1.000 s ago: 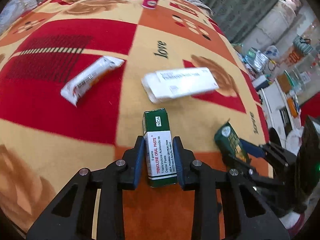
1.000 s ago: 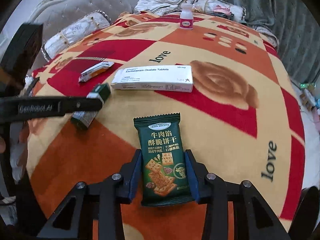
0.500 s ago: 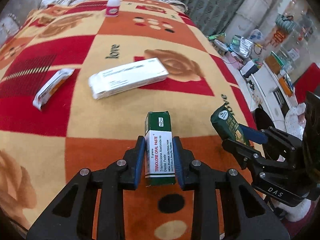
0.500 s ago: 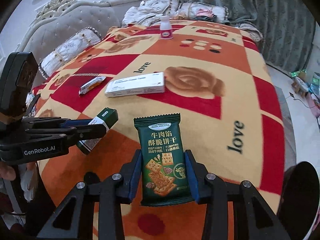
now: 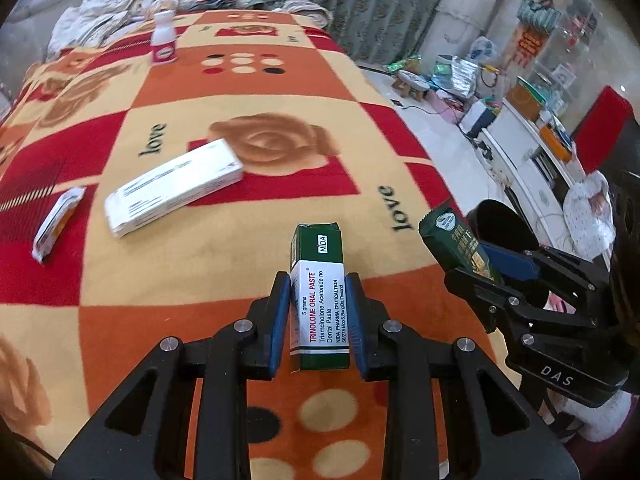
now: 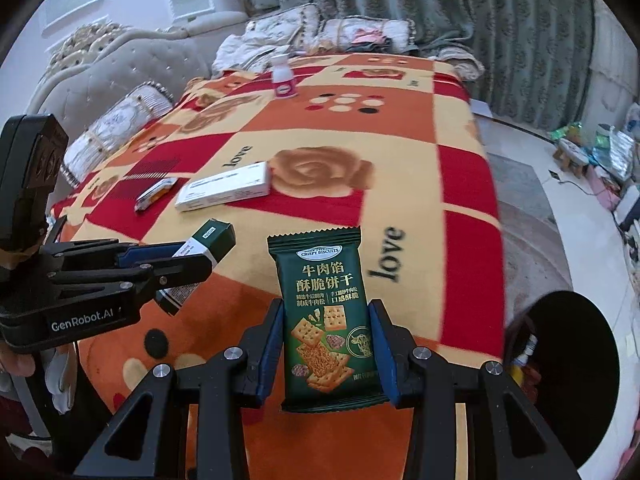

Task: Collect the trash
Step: 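Carry the toothpaste box and cracker packet over the black bin and open both tools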

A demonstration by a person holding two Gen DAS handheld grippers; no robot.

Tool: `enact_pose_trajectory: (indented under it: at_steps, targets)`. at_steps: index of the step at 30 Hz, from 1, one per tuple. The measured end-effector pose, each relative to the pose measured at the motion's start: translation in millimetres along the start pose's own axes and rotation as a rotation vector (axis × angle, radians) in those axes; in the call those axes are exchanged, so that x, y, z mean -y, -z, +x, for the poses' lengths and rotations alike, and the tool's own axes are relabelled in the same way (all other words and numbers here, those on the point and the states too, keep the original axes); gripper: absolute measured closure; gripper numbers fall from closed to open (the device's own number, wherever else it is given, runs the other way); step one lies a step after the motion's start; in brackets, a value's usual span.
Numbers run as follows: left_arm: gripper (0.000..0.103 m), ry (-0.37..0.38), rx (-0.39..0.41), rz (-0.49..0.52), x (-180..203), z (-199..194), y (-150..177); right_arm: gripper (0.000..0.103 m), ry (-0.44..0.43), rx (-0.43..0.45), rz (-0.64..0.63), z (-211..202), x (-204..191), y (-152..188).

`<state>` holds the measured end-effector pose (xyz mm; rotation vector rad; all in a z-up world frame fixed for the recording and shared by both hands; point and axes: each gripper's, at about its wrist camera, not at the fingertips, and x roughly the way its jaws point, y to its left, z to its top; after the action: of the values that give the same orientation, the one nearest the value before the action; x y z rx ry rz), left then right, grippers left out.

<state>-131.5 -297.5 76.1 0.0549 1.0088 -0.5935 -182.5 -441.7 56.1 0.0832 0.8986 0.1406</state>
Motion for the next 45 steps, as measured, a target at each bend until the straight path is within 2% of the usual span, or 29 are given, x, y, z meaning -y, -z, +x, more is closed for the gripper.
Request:
enact_pose_trajectory:
  at_steps: [16, 37, 45]
  targets:
    - [0.078, 0.102, -0.027, 0.112, 83, 25, -14, 0.063, 0.094, 0.017, 0.123, -33, 69, 25]
    - [0.079, 0.223, -0.078, 0.18, 170, 67, -39, 0.063, 0.216, -0.007, 0.275, -49, 171, 57]
    - [0.079, 0.24, -0.102, 0.204, 194, 85, -43, 0.063, 0.242, -0.015, 0.338, -50, 204, 67]
